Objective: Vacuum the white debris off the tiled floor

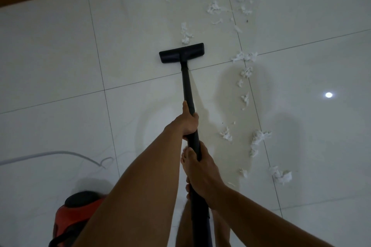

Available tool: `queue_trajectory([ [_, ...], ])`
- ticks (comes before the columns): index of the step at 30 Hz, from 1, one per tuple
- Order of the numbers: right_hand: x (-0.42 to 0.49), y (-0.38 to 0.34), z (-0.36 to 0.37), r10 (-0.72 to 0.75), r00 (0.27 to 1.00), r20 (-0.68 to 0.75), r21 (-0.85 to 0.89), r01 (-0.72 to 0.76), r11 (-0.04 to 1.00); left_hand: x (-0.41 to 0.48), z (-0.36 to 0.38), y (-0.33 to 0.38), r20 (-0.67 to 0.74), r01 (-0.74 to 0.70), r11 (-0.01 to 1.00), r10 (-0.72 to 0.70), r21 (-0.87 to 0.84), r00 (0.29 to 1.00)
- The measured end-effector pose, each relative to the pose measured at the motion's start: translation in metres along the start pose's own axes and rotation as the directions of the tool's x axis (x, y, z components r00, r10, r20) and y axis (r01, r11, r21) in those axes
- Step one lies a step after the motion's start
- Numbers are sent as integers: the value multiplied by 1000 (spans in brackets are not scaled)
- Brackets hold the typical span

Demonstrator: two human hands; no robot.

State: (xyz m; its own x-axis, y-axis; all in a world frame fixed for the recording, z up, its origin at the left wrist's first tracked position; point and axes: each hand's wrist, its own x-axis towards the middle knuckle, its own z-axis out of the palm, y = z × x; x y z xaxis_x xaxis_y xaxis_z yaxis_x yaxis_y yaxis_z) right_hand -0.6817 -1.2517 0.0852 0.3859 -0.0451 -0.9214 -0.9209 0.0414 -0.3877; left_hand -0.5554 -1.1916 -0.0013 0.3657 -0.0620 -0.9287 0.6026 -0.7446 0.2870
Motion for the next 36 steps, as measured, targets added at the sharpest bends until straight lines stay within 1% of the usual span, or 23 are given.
queue_trajectory([
  [4, 6, -6, 1, 3, 1000, 3, 19, -3, 1000, 6, -6, 6, 3, 0, 1000, 0, 12, 1000],
  [8, 15, -10, 1, -1, 1000, -2, 18, 1, 1000, 12, -10, 10, 16, -7, 999, 8, -38, 1000],
  [12, 23, -20, 0, -43, 999, -7, -44, 42, 998, 24, -13, 14, -16, -13, 979, 10, -201, 1000],
  [15, 29, -32, 3, -60, 998, -25, -65, 58, 996, 32, -22, 19, -22, -30, 968, 25, -248, 999],
  [17, 34, -41, 9, -42, 999, -19, -31, 41, 999, 36, -31, 23, -18, -32, 968, 29, -250, 999],
  [21, 42, -52, 20, -13, 1000, -6, 36, 14, 999, 39, -47, 31, -29, -37, 979, 32, -202, 999],
  [25, 45, -66, 22, -17, 1000, 20, 56, 16, 998, 43, -57, 38, -41, -45, 984, 38, -172, 998],
  [29, 44, -84, 21, 6, 1000, 25, 29, -7, 1000, 46, -67, 45, -61, -56, 986, 47, -159, 997],
  [31, 42, -91, 19, 6, 1000, 28, -15, -5, 1000, 46, -71, 49, -76, -57, 985, 45, -162, 996],
  [32, 43, -95, 18, -4, 1000, 16, -48, 4, 999, 46, -74, 52, -78, -58, 984, 45, -166, 996],
  [34, 49, -102, 15, -72, 997, -19, -128, 69, 989, 48, -78, 58, -86, -64, 984, 50, -165, 995],
  [36, 56, -111, 15, -110, 994, -20, -172, 105, 980, 51, -83, 63, -97, -70, 987, 56, -144, 994],
])
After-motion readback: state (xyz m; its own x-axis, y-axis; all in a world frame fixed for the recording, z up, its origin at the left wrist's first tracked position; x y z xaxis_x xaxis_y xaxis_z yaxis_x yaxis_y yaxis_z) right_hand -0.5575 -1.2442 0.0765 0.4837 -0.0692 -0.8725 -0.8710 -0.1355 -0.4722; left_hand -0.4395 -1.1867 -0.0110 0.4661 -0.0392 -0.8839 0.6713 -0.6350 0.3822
